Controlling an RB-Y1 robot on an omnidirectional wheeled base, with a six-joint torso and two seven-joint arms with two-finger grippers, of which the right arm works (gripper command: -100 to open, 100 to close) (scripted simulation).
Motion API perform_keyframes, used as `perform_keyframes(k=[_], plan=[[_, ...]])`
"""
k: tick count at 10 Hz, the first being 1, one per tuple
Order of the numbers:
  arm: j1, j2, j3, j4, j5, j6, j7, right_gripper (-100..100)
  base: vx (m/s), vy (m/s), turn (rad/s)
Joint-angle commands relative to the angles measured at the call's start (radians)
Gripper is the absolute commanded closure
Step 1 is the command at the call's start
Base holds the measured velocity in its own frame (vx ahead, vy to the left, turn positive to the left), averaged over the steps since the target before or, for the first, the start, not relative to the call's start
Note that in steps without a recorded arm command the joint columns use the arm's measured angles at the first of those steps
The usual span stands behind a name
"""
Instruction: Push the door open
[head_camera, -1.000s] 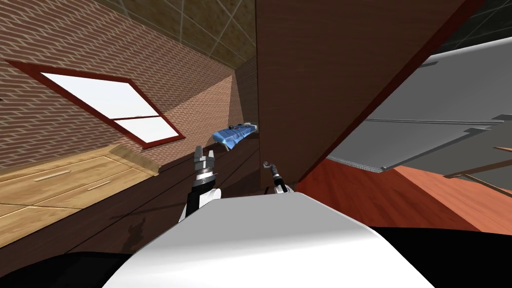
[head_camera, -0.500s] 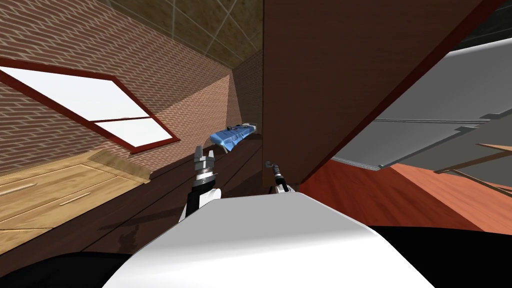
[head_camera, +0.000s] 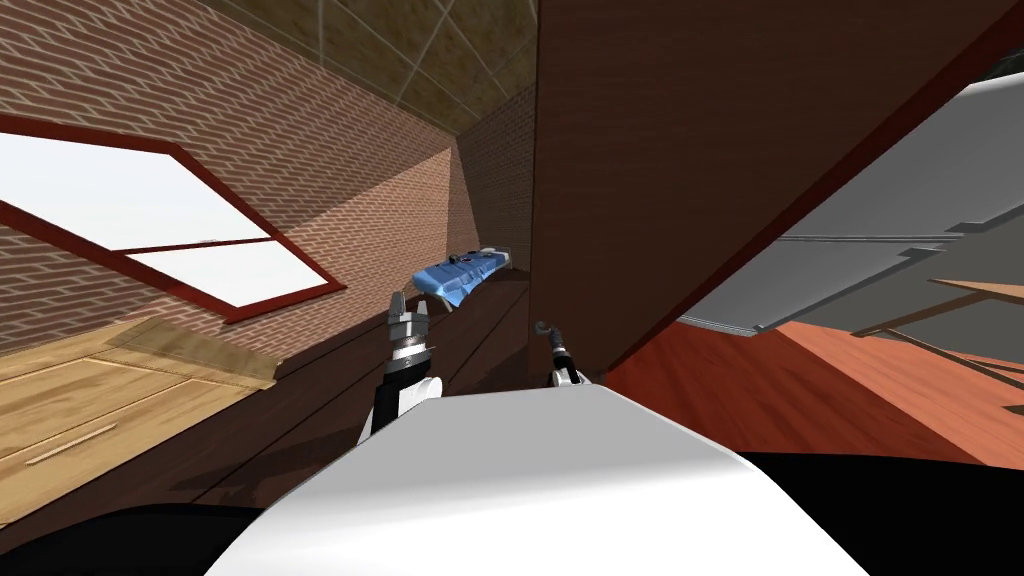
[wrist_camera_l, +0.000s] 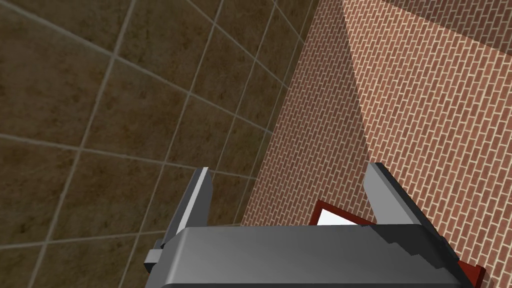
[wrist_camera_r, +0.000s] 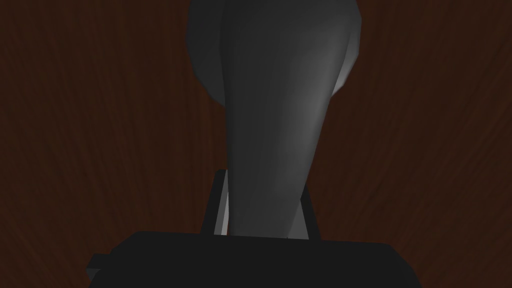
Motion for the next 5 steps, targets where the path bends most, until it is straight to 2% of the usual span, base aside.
perform_keyframes(k=[1, 2, 4, 5], plan=[[-0.006, 0.013, -0.005, 0.0, -0.003, -0.002, 0.003, 100, 0.151, 0.101, -0.047], [-0.007, 0.016, -0.012, 0.001, -0.006, -0.002, 0.005, 100, 0.143, 0.087, -0.045], [0.004, -0.006, -0.036, -0.01, -0.018, -0.001, 0.011, 100, 0.101, 0.028, -0.051], [0.004, -0.007, -0.04, -0.01, -0.021, -0.001, 0.013, 100, 0.169, 0.085, -0.049]])
